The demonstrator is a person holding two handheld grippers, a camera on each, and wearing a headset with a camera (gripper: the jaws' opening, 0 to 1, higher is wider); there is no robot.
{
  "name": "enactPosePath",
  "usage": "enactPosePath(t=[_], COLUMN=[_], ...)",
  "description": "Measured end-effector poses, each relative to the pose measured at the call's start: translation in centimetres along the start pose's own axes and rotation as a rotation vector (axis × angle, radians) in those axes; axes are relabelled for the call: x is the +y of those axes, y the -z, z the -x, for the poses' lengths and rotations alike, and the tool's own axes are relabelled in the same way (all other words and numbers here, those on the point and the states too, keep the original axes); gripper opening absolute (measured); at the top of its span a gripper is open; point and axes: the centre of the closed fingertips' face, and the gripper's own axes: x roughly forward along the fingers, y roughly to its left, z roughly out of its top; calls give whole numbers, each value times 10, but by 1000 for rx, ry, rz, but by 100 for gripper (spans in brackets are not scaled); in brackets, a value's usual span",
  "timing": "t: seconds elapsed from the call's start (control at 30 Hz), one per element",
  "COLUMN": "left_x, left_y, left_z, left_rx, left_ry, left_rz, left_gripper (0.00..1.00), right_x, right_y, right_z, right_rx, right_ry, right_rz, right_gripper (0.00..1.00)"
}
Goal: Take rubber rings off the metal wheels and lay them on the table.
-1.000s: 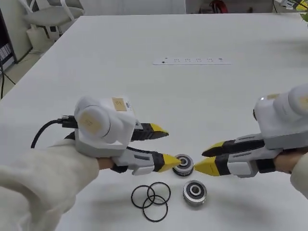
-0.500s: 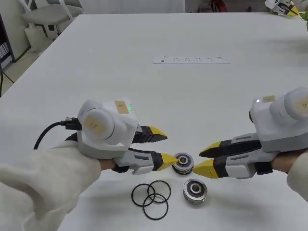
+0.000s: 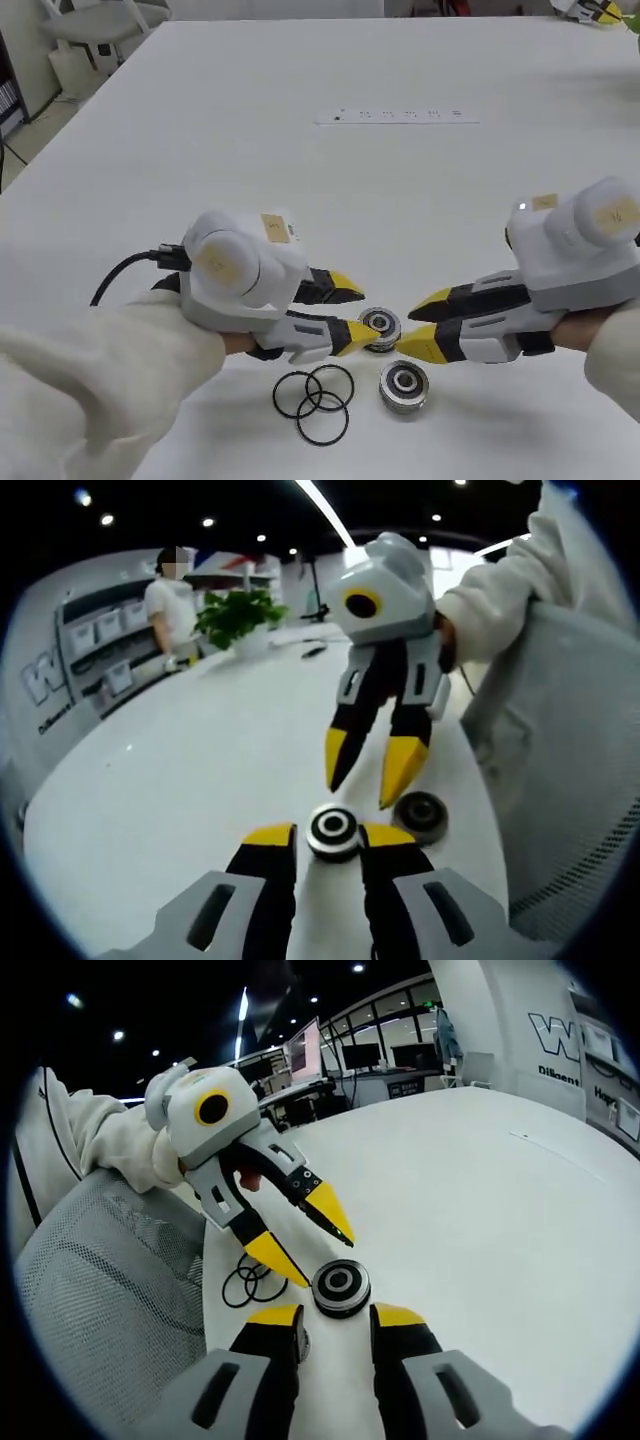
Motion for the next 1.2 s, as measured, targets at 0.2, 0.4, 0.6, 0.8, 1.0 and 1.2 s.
enactPosePath(t=[0.2, 0.4, 0.6, 0.8, 1.0, 1.2], left_x=[0, -3, -4, -3, -3, -3], left_y=[1, 1, 1, 0, 0, 1], left_z=[-3, -6, -7, -6, -6, -6], left_rx=[4, 3, -1, -6, -7, -12], left_ry=[3, 13, 18, 13, 9, 4], left_rz=[8, 6, 16, 25, 22, 28], left_gripper=[23, 18, 14, 13, 13, 13], right_x=[-5, -5, -4, -7, -11, -11], right_y=[4, 7, 8, 9, 12, 14], right_z=[-3, -8, -11, -12, -13, -14], right_rx=[8, 23, 30, 32, 46, 55], right_ry=[17, 19, 14, 25, 44, 45], right_rz=[-9, -2, 16, 20, 35, 55], right_gripper=[22, 21, 18, 17, 13, 9])
